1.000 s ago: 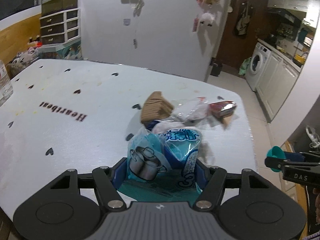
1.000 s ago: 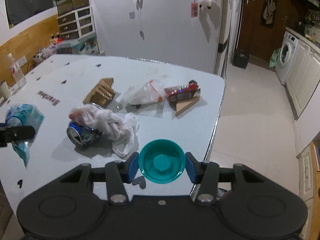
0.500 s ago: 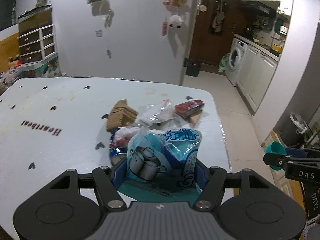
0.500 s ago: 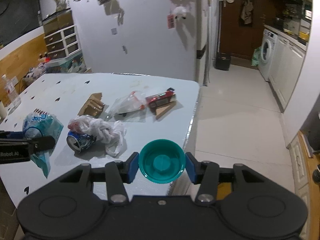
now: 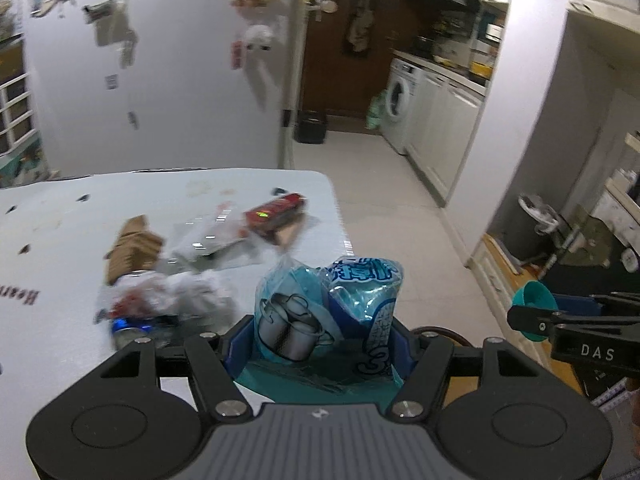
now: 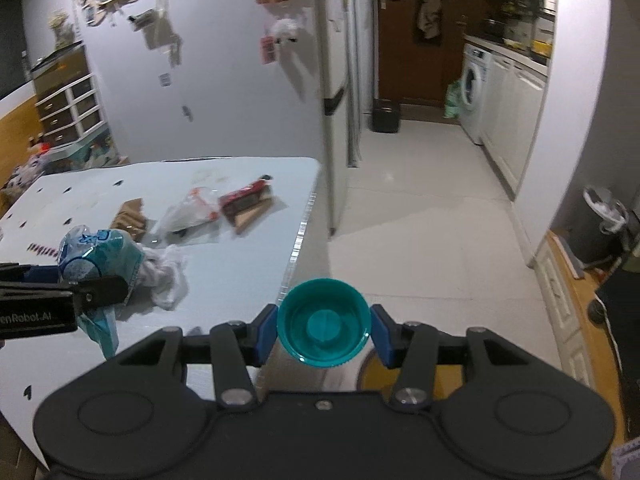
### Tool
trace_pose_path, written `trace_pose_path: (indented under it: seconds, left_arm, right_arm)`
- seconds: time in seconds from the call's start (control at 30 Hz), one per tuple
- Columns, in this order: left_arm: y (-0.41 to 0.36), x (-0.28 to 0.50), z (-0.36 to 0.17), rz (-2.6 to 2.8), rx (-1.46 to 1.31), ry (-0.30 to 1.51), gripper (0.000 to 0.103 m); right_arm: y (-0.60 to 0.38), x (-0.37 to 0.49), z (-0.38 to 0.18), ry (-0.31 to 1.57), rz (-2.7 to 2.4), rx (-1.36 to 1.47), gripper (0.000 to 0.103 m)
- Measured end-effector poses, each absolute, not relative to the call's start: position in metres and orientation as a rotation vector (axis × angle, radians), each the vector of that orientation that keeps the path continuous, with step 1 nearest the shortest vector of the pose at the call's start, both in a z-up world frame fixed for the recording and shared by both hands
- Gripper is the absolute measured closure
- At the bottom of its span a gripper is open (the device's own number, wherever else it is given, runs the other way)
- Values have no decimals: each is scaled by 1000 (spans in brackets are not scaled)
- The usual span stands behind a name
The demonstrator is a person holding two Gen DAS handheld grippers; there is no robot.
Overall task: Collect trash
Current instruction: 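Carry the tissue pack and teal cap over the trash bin with both tools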
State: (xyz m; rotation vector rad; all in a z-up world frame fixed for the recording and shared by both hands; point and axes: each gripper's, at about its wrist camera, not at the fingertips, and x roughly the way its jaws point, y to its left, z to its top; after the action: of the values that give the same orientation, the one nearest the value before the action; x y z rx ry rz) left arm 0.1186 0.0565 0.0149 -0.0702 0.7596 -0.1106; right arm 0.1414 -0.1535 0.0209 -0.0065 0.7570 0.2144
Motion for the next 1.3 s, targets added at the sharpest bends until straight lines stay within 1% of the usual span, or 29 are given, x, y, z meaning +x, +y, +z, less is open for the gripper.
trace_pose_path:
  seconds: [0.33, 0.63, 0.97, 1.3]
  left_arm:
    - [-9, 154, -4, -201, -47, 830, 36]
    - [-68, 196, -26, -217, -66, 889, 36]
    - [-139, 248, -87, -263, -98, 1033, 36]
    - [-172, 292, -154, -245, -138, 1164, 36]
  right_arm:
    - [-216, 157, -1, 811, 142, 54, 53]
    - [-278, 193, -30, 874, 128, 68, 53]
    - [-339, 235, -89, 1019, 126, 76, 53]
    - [-357, 265, -155, 1139, 166, 92, 53]
